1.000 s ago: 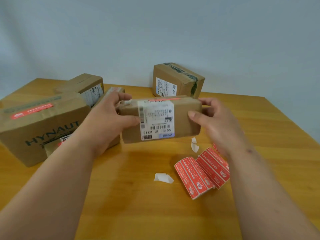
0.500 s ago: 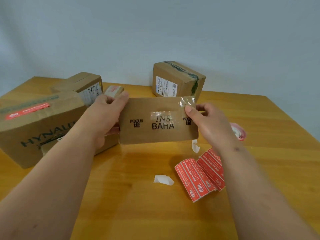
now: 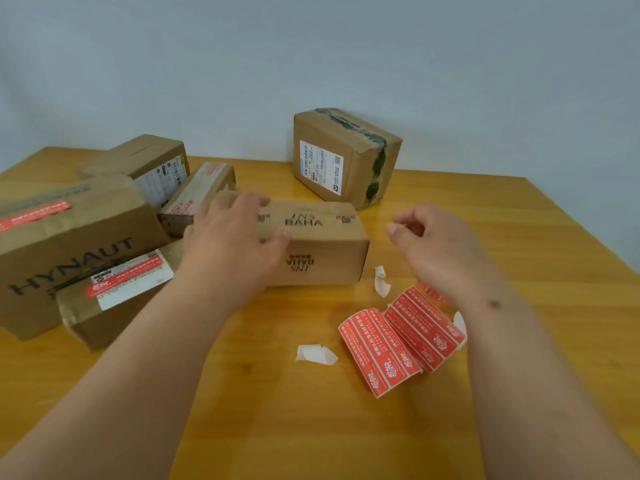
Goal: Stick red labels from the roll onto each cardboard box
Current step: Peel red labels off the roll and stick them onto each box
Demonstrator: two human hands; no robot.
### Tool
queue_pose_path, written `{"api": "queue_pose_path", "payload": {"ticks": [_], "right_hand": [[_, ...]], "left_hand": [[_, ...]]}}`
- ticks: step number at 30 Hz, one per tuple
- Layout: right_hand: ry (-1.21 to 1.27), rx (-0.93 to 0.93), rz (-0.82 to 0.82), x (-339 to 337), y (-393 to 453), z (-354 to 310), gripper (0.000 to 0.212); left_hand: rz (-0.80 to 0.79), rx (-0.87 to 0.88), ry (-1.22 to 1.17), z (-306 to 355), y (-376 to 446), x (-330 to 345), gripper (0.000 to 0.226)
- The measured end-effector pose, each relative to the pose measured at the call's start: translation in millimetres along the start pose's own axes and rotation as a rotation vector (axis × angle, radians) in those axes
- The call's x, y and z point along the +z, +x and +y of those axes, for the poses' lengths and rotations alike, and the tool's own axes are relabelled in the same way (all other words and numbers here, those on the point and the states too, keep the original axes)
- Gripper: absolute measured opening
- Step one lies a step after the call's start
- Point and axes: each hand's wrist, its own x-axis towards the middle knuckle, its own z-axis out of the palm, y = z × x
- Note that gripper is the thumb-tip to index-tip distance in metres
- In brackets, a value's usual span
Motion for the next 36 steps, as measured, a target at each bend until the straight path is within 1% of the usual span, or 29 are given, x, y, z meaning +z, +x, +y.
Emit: {"api": "queue_pose_path", "payload": {"ticks": [2, 3, 6, 8, 10, 12, 13, 15, 17, 18, 20, 22, 25, 29, 31, 33, 36], "right_hand": [[0.02, -0.019, -0.024, -3, -9, 4, 0.026], [0.01, -0.033, -0.049, -3, -12, 7, 0.023], [-0.029, -0.043, -0.123, -2, -22, 21, 0.017], [0.005, -0.001, -0.148, -2, -28, 30, 0.017], [0.015, 0.03, -0.154, -4, -32, 37, 0.018], [0.009, 0.021, -0.161, -1, -36, 40, 0.019], [0.004, 0.001, -0.173, 1, -38, 40, 0.02], [-0.009, -0.043, -0.212, 8, -42, 40, 0.024], [-0.01, -0.065, -0.236, 12, -45, 41, 0.028], [0.0, -0.068, -0.23, 13, -45, 42, 0.03], [0.04, -0.07, -0.2, 11, -44, 42, 0.031], [0.137, -0.055, -0.177, 7, -44, 40, 0.027], [0.28, -0.045, -0.146, 1, -43, 37, 0.024], [0.458, -0.044, -0.175, -4, -46, 29, 0.026], [0.527, -0.07, -0.235, -4, -47, 25, 0.024], [0.568, -0.125, -0.3, 0, -49, 22, 0.022], [0.558, -0.209, -0.403, 2, -50, 15, 0.04]], "left_hand": [[0.004, 0.082, -0.043, 14, -11, 5, 0.042], [-0.018, 0.108, -0.077, 20, -16, 9, 0.037], [-0.163, 0.145, -0.185, 32, -32, 25, 0.026], [-0.272, 0.156, -0.195, 37, -42, 37, 0.026], [-0.372, 0.162, -0.188, 39, -50, 49, 0.034], [-0.466, 0.137, -0.238, 41, -55, 58, 0.042], [-0.506, 0.117, -0.271, 43, -56, 61, 0.041], [-0.552, 0.076, -0.335, 44, -58, 65, 0.029], [-0.567, 0.029, -0.46, 42, -58, 67, 0.018], [-0.584, 0.006, -0.548, 40, -59, 65, 0.017], [-0.609, -0.021, -0.707, 33, -57, 61, 0.02], [-0.597, -0.039, -0.816, 24, -53, 57, 0.024], [-0.588, -0.025, -0.923, 18, -46, 52, 0.02], [-0.537, 0.011, -0.935, 17, -40, 51, 0.02], [-0.522, 0.016, -0.909, 19, -38, 52, 0.013], [-0.51, -0.009, -0.894, 22, -37, 53, 0.012], [-0.539, -0.004, -0.866, 28, -37, 55, 0.014]]}}
